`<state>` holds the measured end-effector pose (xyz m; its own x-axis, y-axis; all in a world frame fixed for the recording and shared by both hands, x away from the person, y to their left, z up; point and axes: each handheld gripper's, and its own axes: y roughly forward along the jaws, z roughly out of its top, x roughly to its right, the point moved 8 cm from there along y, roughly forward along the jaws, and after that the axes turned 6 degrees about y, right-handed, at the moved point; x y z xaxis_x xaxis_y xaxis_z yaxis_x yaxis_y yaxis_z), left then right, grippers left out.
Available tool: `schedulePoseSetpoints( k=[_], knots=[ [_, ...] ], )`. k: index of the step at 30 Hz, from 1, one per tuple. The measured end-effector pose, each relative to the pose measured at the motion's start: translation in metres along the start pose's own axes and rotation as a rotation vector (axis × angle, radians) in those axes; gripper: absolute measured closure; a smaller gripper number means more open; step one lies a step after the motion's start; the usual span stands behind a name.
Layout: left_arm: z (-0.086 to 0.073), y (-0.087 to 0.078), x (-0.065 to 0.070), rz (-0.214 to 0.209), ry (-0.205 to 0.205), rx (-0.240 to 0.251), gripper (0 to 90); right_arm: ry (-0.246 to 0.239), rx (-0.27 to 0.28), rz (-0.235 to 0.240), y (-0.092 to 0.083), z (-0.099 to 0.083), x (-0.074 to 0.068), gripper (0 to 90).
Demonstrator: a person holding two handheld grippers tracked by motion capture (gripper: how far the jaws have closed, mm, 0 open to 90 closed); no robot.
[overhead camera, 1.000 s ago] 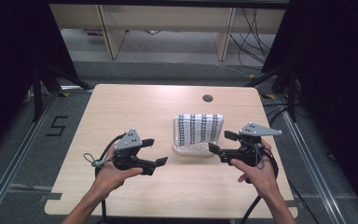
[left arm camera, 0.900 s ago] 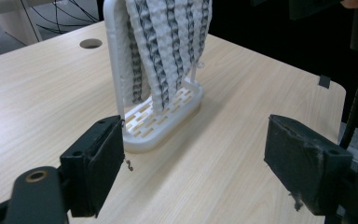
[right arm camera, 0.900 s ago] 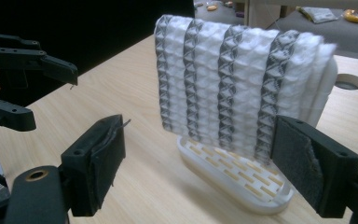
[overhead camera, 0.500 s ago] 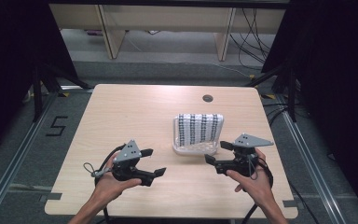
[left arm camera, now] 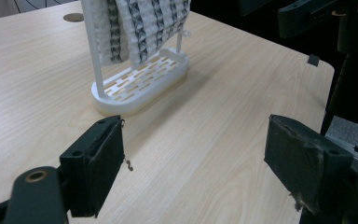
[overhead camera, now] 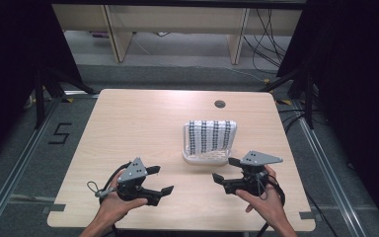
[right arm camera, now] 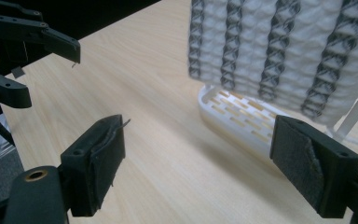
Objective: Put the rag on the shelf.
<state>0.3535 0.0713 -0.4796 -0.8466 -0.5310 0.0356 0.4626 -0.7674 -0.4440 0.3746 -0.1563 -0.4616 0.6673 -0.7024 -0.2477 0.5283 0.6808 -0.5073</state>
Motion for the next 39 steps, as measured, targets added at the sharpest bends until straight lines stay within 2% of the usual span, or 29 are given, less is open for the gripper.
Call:
schedulePoseSetpoints(
  k=[2,4,5,8,9,11,13,15,18,19,20,21,22,23,25,27,28,30,31,32,33,34,35,37,38,39],
  knots=[
    [-0.005,0.001,0.002,-0.007,-0.006,0.0,19.2,0.017,-0.019,-0.008,0.0,-0.005,-0.002,19.0],
    [-0.01,0.001,0.003,-0.009,-0.009,-0.007,19.3,-0.009,-0.006,-0.005,0.002,-0.008,0.0,19.0],
    [-0.012,0.001,0.003,0.001,-0.013,-0.015,19.3,-0.007,-0.013,-0.011,0.002,-0.011,0.0,19.0],
    [-0.019,0.001,0.005,-0.002,-0.004,-0.023,19.2,0.03,-0.036,0.007,0.003,-0.019,-0.003,18.9],
    [-0.02,0.0,0.006,-0.004,-0.011,-0.023,19.2,0.02,-0.049,-0.008,0.002,-0.022,0.0,18.9],
    [-0.023,0.0,0.007,-0.008,-0.01,-0.026,19.2,0.022,-0.039,0.006,0.004,-0.024,0.0,18.9],
    [-0.025,-0.001,0.008,-0.009,-0.013,-0.027,19.3,0.041,-0.057,0.004,0.002,-0.029,-0.002,18.9],
    [-0.027,-0.002,0.009,-0.004,-0.02,-0.025,19.2,0.026,-0.051,0.006,0.002,-0.031,0.0,18.8],
    [-0.031,-0.004,0.011,-0.001,-0.015,-0.032,19.2,0.038,-0.056,0.014,0.0,-0.034,-0.003,18.7],
    [-0.033,-0.005,0.012,0.002,-0.014,-0.032,19.2,0.058,-0.062,0.009,-0.001,-0.037,-0.004,18.6],
    [-0.035,-0.005,0.013,0.003,-0.009,-0.039,19.2,0.021,-0.052,0.012,0.0,-0.037,-0.002,18.5],
    [-0.036,-0.005,0.014,0.006,-0.013,-0.038,19.3,0.045,-0.05,0.024,0.0,-0.039,-0.005,18.4],
    [-0.039,-0.005,0.014,0.002,-0.003,-0.045,19.2,0.017,-0.047,0.022,0.0,-0.039,-0.004,18.1],
    [-0.041,-0.005,0.015,0.004,-0.005,-0.047,19.2,0.032,-0.058,0.014,-0.002,-0.041,-0.004,17.8],
    [-0.046,-0.004,0.018,0.009,0.0,-0.059,19.2,0.042,-0.048,0.029,-0.001,-0.044,-0.008,17.6],
    [-0.052,-0.003,0.021,0.01,0.019,-0.079,19.2,0.013,-0.066,0.036,0.0,-0.048,-0.006,17.6],
    [-0.054,-0.002,0.023,0.014,0.021,-0.088,19.2,0.044,-0.074,0.038,0.0,-0.051,-0.009,17.5],
    [-0.058,0.0,0.027,0.003,0.027,-0.097,19.2,0.01,-0.079,0.035,0.001,-0.054,-0.008,17.2],
    [-0.059,0.001,0.028,0.009,0.019,-0.1,19.2,0.022,-0.089,0.027,0.001,-0.057,-0.009,17.2],
    [-0.06,0.003,0.03,0.002,0.024,-0.098,19.2,0.006,-0.096,0.028,0.001,-0.058,-0.008,17.2],
    [-0.062,0.006,0.032,-0.006,0.018,-0.101,19.2,0.021,-0.112,0.032,0.001,-0.061,-0.01,17.1],
    [-0.063,0.006,0.034,-0.009,0.022,-0.112,19.2,0.01,-0.118,0.021,0.001,-0.062,-0.009,16.9],
    [-0.065,0.007,0.034,-0.008,0.021,-0.112,19.2,0.01,-0.129,0.03,0.001,-0.064,-0.01,16.8],
    [-0.067,0.008,0.037,-0.01,0.02,-0.118,19.2,0.033,-0.145,0.022,0.0,-0.068,-0.012,16.8],
    [-0.069,0.007,0.036,-0.015,0.039,-0.136,19.2,0.009,-0.147,0.026,0.0,-0.069,-0.011,16.8],
    [-0.068,0.008,0.04,-0.017,0.008,-0.112,19.2,0.03,-0.148,0.027,0.0,-0.071,-0.013,16.8]
  ],
)
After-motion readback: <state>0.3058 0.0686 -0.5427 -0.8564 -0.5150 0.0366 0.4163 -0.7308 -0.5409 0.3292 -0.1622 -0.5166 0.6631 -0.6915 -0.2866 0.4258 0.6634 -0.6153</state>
